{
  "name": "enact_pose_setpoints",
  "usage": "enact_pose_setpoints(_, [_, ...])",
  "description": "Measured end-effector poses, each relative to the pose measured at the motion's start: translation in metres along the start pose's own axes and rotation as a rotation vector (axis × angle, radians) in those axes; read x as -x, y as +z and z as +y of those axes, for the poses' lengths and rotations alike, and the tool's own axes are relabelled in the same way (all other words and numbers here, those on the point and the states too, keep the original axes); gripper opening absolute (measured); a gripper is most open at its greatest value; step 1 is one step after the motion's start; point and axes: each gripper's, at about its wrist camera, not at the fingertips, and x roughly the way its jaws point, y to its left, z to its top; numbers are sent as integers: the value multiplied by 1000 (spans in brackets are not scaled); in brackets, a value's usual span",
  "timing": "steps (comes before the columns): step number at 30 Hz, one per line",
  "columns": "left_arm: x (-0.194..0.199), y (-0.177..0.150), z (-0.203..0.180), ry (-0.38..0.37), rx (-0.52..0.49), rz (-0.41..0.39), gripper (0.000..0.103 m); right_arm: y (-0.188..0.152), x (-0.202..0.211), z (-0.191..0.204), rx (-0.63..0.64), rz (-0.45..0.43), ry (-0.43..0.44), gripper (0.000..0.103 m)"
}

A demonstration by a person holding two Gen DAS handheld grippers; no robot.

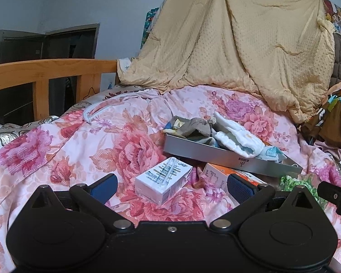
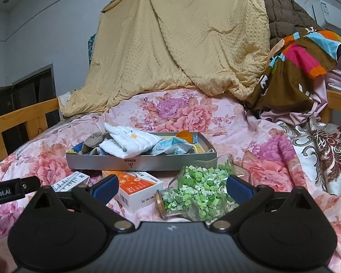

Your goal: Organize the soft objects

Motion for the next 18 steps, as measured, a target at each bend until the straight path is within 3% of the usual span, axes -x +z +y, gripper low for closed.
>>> enact_pose_setpoints(18, [-4,-8,1,9,-58,16,102,-9,-3,-1,-11,69,-7,103])
